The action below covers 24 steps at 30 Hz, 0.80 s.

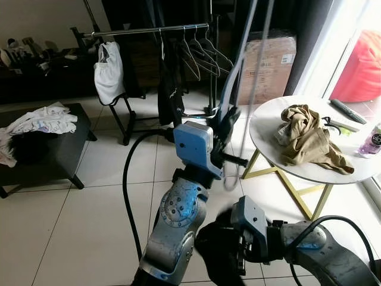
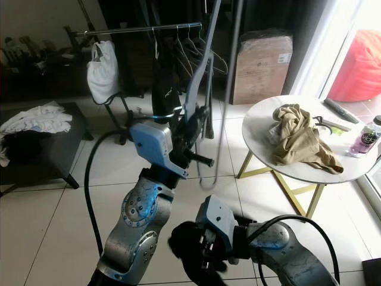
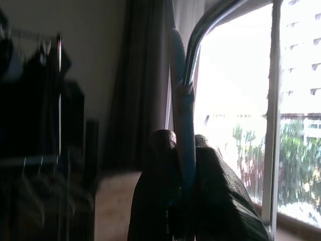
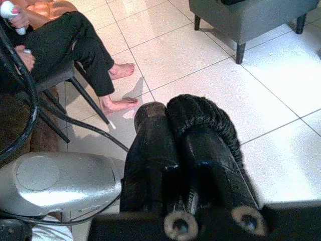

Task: Hang hanger

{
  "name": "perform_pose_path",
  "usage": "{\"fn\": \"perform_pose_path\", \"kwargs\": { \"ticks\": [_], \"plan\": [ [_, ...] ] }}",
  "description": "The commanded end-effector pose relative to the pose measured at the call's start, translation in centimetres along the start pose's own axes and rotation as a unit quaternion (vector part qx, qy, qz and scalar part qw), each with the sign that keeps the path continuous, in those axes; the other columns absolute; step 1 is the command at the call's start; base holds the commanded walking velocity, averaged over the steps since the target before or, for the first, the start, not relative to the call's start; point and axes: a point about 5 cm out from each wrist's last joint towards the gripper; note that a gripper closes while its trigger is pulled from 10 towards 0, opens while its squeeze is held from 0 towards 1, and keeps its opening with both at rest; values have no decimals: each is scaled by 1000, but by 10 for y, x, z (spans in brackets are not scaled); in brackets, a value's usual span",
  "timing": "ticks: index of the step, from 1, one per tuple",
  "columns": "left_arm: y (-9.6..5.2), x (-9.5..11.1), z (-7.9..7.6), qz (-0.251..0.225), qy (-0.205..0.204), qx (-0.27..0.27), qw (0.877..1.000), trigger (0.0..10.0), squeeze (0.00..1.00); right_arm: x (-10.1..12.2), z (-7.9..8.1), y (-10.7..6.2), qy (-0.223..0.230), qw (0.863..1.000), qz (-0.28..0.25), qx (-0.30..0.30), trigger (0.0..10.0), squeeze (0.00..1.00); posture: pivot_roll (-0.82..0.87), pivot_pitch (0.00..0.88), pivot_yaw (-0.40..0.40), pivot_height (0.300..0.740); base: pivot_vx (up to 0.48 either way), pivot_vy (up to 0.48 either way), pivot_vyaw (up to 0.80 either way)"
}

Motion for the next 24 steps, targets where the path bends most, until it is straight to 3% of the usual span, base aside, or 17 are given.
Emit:
{"fn": "perform_pose_path", "kwargs": {
  "ticks": [1,4,5,7,9,10,13,15,17,18,19,22,23,24],
  "plan": [
    [1,9,-5,-20,9,-2,1000,10000,0,2,0,0,3,1000,-5,0,0,0,-108,146,46,740,0,0,0],
    [2,6,7,5,33,-4,999,10000,0,-8,-14,-5,27,998,-12,-51,0,0,-108,148,44,740,0,0,0],
    [0,-3,20,38,72,-3,997,10000,0,-20,-28,-8,49,993,-5,-106,0,0,-103,148,44,740,0,0,0],
    [-2,-8,32,60,100,4,993,10000,0,-29,-37,-11,66,987,0,-144,0,0,-100,148,46,740,0,0,0],
    [-30,-42,86,195,185,31,963,10000,0,-57,-70,-24,162,942,-36,-291,0,0,-93,150,49,740,0,0,0],
    [-36,-47,93,216,197,32,956,10000,0,-59,-73,-26,170,935,-43,-310,0,0,-92,150,50,740,0,0,0],
    [-69,-66,128,310,265,39,912,10000,0,-69,-85,-34,243,890,-101,-372,0,0,-86,149,52,740,0,0,0],
    [-107,-82,153,393,256,52,882,10000,0,-80,-92,-42,295,842,-145,-428,0,0,-74,149,54,740,0,0,0],
    [-146,-96,165,463,235,55,853,10000,0,-91,-97,-48,333,799,-176,-469,0,0,-72,142,57,740,0,0,0],
    [-159,-100,168,484,228,54,843,10000,0,-94,-98,-50,340,786,-182,-482,0,0,-72,142,57,740,0,0,0],
    [-159,-100,168,484,228,54,843,10000,0,-94,-98,-50,340,786,-182,-482,0,0,-72,142,57,740,0,0,0],
    [-243,-121,173,606,176,88,771,10000,0,-101,-100,-54,348,751,-211,-521,0,0,-82,120,59,740,0,0,0],
    [-263,-122,171,612,122,128,771,10000,0,-101,-101,-54,345,745,-219,-527,0,0,-83,117,56,740,0,0,0],
    [-281,-123,171,633,105,157,751,10000,0,-100,-101,-55,340,744,-222,-531,0,0,-84,115,54,740,0,0,0]
  ]
}}
Point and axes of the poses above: a point about 5 cm out from each wrist's last joint towards the gripper, its own y axis pointing out of the wrist towards the gripper, its own x axis along the axis of the wrist's last joint, z = x × y, and after that the axes turned 7 degrees about y, right-handed
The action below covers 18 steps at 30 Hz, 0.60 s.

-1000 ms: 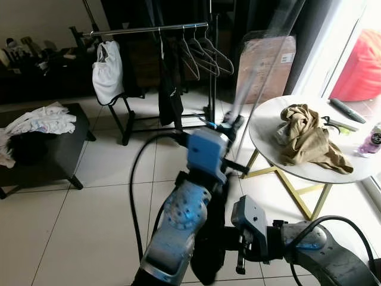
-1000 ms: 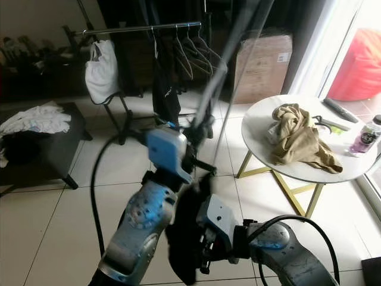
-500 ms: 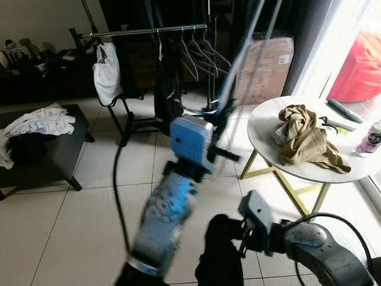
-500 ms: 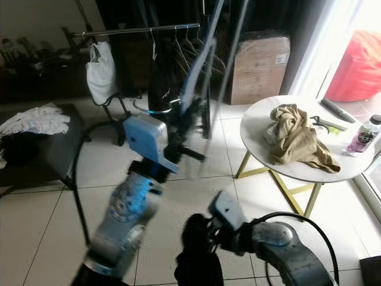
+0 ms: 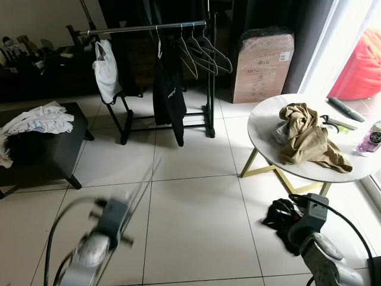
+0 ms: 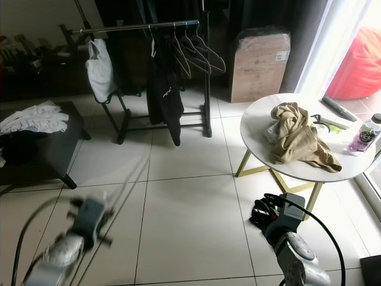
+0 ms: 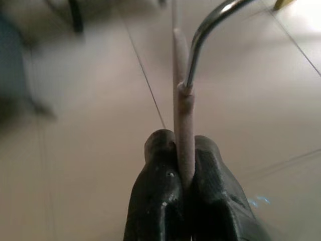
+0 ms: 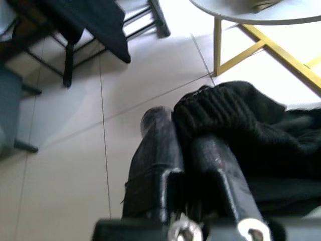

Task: Hang hanger

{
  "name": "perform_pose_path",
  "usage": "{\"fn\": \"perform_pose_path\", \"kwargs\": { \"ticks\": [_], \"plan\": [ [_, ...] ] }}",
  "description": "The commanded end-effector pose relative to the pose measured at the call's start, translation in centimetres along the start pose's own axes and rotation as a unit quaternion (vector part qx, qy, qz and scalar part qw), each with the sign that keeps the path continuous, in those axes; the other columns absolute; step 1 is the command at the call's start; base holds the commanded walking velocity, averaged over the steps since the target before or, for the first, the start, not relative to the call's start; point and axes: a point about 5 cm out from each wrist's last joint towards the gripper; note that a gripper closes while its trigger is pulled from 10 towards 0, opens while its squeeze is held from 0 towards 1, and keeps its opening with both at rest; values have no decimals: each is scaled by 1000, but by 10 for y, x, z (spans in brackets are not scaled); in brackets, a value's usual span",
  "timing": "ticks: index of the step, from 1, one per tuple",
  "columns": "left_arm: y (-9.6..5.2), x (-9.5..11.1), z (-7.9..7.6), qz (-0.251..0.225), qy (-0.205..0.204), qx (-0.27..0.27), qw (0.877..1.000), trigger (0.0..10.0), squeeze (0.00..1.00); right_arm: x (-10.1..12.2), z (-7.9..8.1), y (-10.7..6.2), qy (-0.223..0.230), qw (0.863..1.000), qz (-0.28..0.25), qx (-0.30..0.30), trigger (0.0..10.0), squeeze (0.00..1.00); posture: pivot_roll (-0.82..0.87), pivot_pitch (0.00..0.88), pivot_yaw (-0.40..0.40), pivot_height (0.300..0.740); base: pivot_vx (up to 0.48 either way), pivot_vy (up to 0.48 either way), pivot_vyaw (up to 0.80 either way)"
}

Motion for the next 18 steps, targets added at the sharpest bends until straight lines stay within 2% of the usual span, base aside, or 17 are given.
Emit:
{"fn": "perform_pose_path", "kwargs": {
  "ticks": [1,2,3,5,6,7,8,9,12,14,18],
  "plan": [
    [-11,-46,-1,83,-44,13,995,10000,0,2,-3,0,0,1000,-19,-13,0,0,-89,110,52,740,0,0,0],
    [-15,-57,-4,105,-29,2,994,10000,0,2,-3,0,-6,1000,-17,-15,0,0,-91,106,49,740,0,0,0],
    [-19,-67,-6,128,-32,-8,991,10000,0,2,-4,0,-9,1000,-17,-18,0,0,-86,101,44,740,0,0,0],
    [-26,-84,-4,161,-91,21,983,10000,0,1,-4,1,-9,1000,-16,-17,0,0,-74,94,43,740,0,0,0],
    [-29,-91,-3,176,-102,36,978,10000,0,1,-3,1,-8,1000,-16,-16,0,0,-72,90,42,740,0,0,0],
    [-35,-101,-6,196,-93,38,975,10000,0,1,-2,2,-12,1000,-17,-16,0,0,-74,82,43,740,0,0,0],
    [-35,-101,-6,196,-93,38,975,10000,0,1,-2,2,-12,1000,-17,-16,0,0,-74,82,43,740,0,0,0],
    [-45,-118,-16,228,-61,20,972,10000,0,-1,-1,3,-13,999,-23,-22,0,0,-79,68,43,740,0,0,0],
    [-57,-135,-31,263,-29,-10,964,10000,0,-1,0,4,-6,999,-31,-29,0,0,-80,66,43,740,0,0,0],
    [-62,-142,-37,281,-18,-18,959,10000,0,-2,0,3,-6,999,-35,-31,0,0,-83,57,42,740,0,0,0],
    [-65,-146,-43,290,-30,-22,956,10000,0,-3,-2,3,-4,998,-40,-41,0,0,-83,50,41,740,0,0,0]
  ]
}}
Point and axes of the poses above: a point about 5 cm out from each wrist's last joint towards the gripper, its own y axis pointing out of the wrist towards the gripper, its own x axis along the axis of the wrist's last joint, z = x × y, and after that the axes turned 7 degrees about y, right-handed
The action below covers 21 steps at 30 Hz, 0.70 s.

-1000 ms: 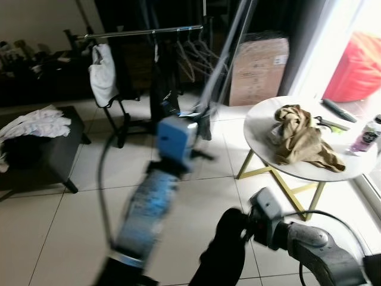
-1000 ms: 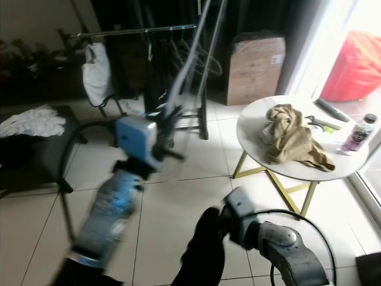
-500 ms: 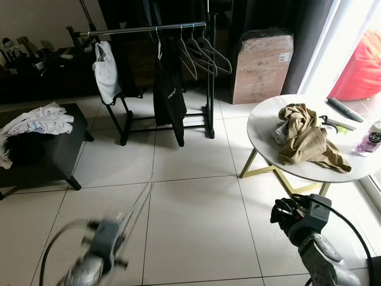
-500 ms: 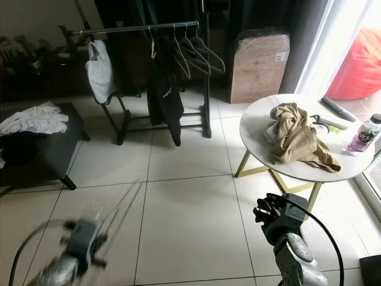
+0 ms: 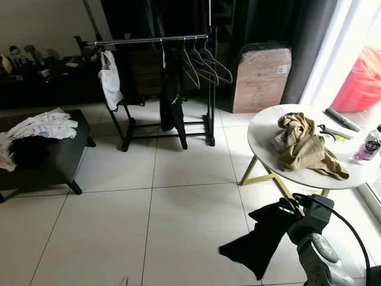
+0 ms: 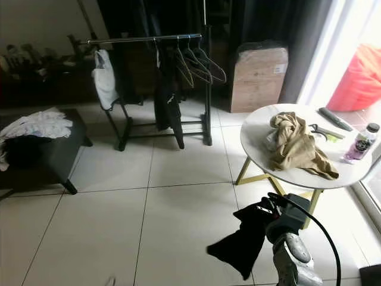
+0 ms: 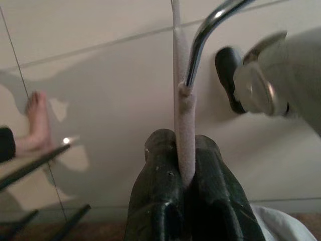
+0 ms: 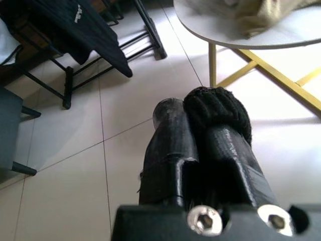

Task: Hang hanger

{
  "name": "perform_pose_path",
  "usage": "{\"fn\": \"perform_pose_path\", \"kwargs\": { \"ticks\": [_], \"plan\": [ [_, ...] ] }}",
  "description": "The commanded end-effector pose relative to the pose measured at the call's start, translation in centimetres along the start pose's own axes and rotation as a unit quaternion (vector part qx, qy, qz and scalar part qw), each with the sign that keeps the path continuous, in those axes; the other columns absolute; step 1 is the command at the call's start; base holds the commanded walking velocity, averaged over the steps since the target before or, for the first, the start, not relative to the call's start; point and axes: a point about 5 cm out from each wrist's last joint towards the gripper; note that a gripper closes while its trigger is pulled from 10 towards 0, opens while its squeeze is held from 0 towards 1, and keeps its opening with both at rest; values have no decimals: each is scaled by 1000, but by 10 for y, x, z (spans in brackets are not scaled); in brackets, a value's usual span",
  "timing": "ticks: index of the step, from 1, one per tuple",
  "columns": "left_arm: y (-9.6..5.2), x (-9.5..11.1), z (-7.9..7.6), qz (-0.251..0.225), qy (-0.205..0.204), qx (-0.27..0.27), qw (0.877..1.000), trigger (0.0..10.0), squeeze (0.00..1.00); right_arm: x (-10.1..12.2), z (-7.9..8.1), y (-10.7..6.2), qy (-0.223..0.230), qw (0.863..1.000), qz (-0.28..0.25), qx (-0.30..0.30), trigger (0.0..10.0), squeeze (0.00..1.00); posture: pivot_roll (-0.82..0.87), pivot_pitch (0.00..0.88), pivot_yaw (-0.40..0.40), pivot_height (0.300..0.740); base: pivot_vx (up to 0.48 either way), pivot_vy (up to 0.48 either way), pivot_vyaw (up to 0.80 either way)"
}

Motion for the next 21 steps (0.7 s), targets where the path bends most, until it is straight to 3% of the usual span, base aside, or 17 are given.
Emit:
{"fn": "perform_pose_path", "kwargs": {
  "ticks": [1,12,13,14,21],
  "plan": [
    [1,3,4,-9,5,6,1000,10000,0,-3,-2,0,1,1000,-5,-18,0,0,-84,46,42,740,0,0,0],
    [3,11,16,-14,4,29,999,10000,0,-3,-4,1,-3,999,-16,-35,0,0,-78,67,46,740,0,0,0],
    [3,11,16,-13,0,29,999,10000,0,-4,-4,2,-6,999,-13,-36,4000,0,-79,69,47,740,0,0,0],
    [3,9,15,-10,1,27,1000,10000,0,-4,-4,2,-8,999,-11,-37,10000,0,-78,71,48,740,0,0,0],
    [3,0,11,4,2,20,1000,10000,0,-5,-2,4,-10,999,-7,-37,10000,0,-83,74,49,740,0,0,-779]
  ]
}}
Point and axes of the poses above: a point about 5 cm out from each wrist's last joint towards the gripper, its own y axis pointing out of the wrist towards the gripper, its own x axis along the axis of the wrist's last joint, z = x × y, and after that the axes turned 7 degrees about y, right-handed
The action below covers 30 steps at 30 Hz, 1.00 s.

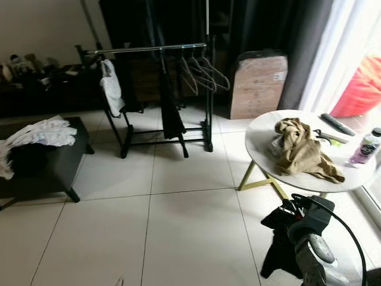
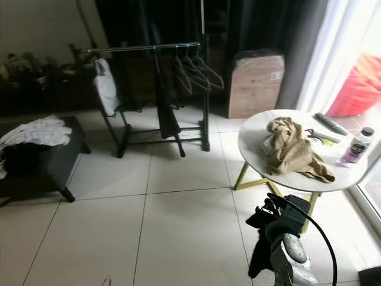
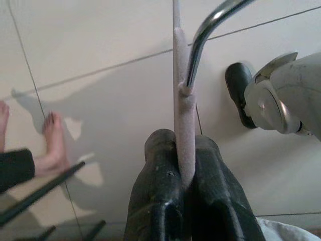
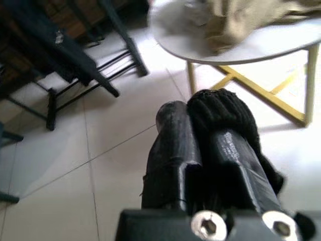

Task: Hang hanger

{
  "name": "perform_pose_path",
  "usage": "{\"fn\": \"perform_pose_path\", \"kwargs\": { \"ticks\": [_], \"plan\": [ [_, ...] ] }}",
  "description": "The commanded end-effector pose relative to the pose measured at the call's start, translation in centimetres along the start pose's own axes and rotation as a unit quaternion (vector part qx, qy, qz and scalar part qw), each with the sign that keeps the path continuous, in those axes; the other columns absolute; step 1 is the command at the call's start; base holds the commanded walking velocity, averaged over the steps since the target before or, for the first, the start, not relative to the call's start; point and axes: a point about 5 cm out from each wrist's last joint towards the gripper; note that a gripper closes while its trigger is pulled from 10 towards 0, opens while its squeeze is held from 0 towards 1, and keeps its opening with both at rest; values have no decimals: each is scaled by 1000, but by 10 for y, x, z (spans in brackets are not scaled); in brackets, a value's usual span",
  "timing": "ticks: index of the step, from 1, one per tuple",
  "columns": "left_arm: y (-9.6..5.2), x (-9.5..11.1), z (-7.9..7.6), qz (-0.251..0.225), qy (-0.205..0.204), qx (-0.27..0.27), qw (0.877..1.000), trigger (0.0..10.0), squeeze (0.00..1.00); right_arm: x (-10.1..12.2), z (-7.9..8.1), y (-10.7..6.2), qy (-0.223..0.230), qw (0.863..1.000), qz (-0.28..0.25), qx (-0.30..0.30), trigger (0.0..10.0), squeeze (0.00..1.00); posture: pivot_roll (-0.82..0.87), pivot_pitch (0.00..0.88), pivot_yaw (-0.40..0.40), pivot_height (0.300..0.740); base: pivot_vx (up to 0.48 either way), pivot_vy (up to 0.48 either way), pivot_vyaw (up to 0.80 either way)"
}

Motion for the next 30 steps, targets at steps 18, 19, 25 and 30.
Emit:
{"fn": "perform_pose_path", "kwargs": {
  "ticks": [18,19,25,30],
  "plan": [
    [0,-2,-1,2,16,4,1000,10000,0,-1,9,3,-24,1000,4,13,10000,0,-78,97,51,740,0,-101,-781],
    [0,-2,-1,2,16,5,1000,10000,0,-1,10,3,-26,1000,4,16,10000,0,-78,97,51,740,0,0,0],
    [0,-2,-1,0,11,7,1000,10000,0,1,19,4,-58,998,1,39,10000,0,-79,95,51,740,0,0,0],
    [0,-2,-3,2,9,5,1000,10000,0,12,29,6,-78,995,-19,53,10000,0,-78,93,51,740,0,0,0]
  ]
}}
Point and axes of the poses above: a point about 5 cm out from each wrist's last joint towards the gripper, its own y axis pointing out of the wrist towards the gripper, its own x axis along the axis of the wrist's last joint, z = x × y, and after that the axes turned 7 degrees about y, right-handed
